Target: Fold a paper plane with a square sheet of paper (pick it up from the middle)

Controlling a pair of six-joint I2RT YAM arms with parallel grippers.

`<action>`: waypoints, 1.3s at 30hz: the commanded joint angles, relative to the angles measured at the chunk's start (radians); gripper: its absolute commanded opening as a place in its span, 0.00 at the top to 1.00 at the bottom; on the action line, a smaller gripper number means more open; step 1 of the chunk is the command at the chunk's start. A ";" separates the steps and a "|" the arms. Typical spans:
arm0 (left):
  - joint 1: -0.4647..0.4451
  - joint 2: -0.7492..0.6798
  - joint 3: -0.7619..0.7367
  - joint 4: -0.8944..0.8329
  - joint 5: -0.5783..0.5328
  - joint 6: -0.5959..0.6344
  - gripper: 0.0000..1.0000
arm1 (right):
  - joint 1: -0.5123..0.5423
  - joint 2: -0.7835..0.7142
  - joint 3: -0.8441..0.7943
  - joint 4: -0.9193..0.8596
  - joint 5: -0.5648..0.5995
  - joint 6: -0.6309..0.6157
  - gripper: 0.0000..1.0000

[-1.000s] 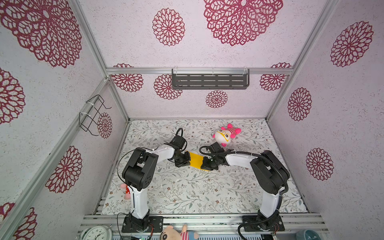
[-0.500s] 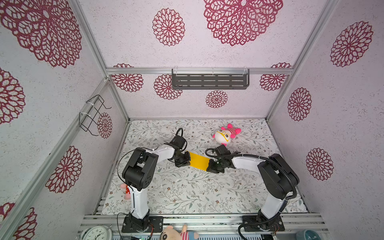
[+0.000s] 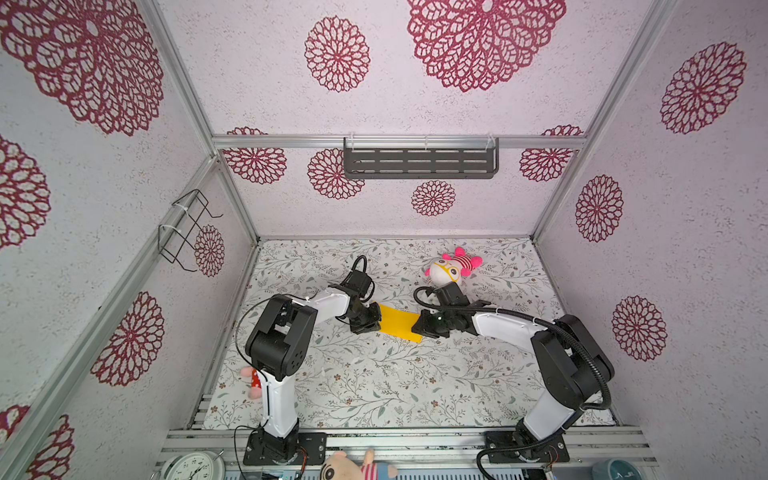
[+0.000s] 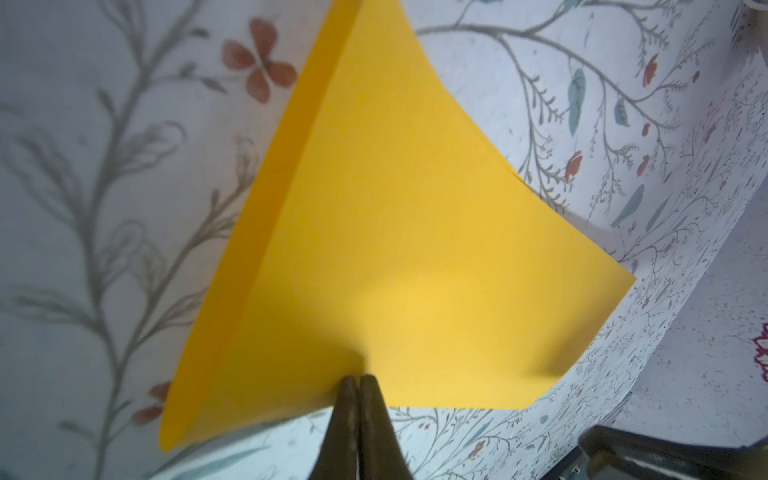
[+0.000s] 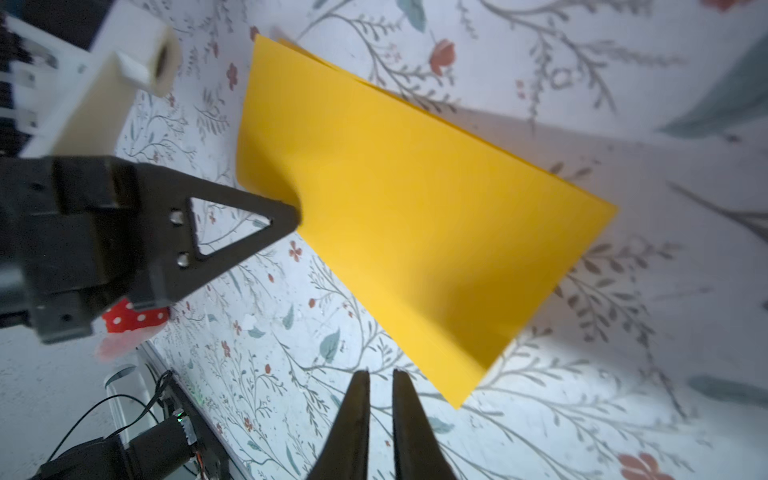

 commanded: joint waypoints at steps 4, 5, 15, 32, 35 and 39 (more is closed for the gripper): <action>-0.006 0.046 0.009 -0.019 -0.018 0.025 0.93 | 0.019 0.105 0.068 0.044 -0.045 0.013 0.84; -0.007 0.045 0.011 -0.021 -0.017 0.031 0.93 | 0.019 0.115 0.075 0.034 -0.042 0.011 0.84; -0.006 0.061 0.076 -0.146 -0.107 0.139 0.90 | 0.019 0.175 0.086 -0.123 0.043 -0.038 0.84; 0.003 0.131 0.253 -0.381 -0.459 0.261 0.89 | 0.019 0.183 0.071 -0.114 0.062 -0.028 0.84; 0.010 0.136 0.285 -0.397 -0.491 0.245 0.89 | 0.019 0.163 0.069 -0.071 0.043 -0.025 0.84; 0.016 0.073 0.278 -0.371 -0.482 0.199 0.85 | 0.015 0.085 0.069 0.019 0.028 -0.024 0.79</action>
